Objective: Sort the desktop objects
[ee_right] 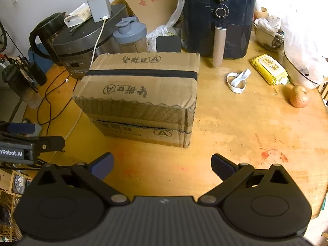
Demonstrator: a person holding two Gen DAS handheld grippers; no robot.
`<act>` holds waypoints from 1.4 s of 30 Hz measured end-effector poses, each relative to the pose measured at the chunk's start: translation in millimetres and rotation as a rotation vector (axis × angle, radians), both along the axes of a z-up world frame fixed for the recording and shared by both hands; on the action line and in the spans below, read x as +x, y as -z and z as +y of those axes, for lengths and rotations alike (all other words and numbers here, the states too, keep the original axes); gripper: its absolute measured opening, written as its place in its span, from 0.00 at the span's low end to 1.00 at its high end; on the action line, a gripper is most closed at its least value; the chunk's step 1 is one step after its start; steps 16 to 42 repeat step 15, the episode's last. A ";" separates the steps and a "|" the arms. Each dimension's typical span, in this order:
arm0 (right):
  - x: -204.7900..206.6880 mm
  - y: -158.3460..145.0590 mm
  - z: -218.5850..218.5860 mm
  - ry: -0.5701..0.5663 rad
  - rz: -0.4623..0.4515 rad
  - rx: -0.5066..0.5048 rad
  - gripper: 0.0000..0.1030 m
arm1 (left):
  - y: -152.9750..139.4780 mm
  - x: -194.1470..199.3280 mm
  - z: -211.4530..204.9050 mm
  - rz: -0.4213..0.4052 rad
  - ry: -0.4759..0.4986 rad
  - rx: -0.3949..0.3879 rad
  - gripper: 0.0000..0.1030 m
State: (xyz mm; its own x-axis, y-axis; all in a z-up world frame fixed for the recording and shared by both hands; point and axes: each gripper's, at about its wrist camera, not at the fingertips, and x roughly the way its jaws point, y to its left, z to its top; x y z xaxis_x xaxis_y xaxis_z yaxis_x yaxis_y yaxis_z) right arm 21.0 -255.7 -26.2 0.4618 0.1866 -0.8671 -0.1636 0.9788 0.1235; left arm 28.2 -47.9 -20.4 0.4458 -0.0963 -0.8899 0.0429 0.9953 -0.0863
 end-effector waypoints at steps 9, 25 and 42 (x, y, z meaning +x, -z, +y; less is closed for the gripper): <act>-14.1 0.6 -3.1 0.002 -0.005 -0.045 1.00 | 4.4 -13.5 -8.9 0.008 -0.012 0.053 1.00; -18.4 2.9 -1.8 -0.012 0.000 -0.064 1.00 | 6.3 -19.6 -13.4 0.003 -0.016 0.067 1.00; -18.4 2.9 -1.8 -0.012 0.000 -0.064 1.00 | 6.3 -19.6 -13.4 0.003 -0.016 0.067 1.00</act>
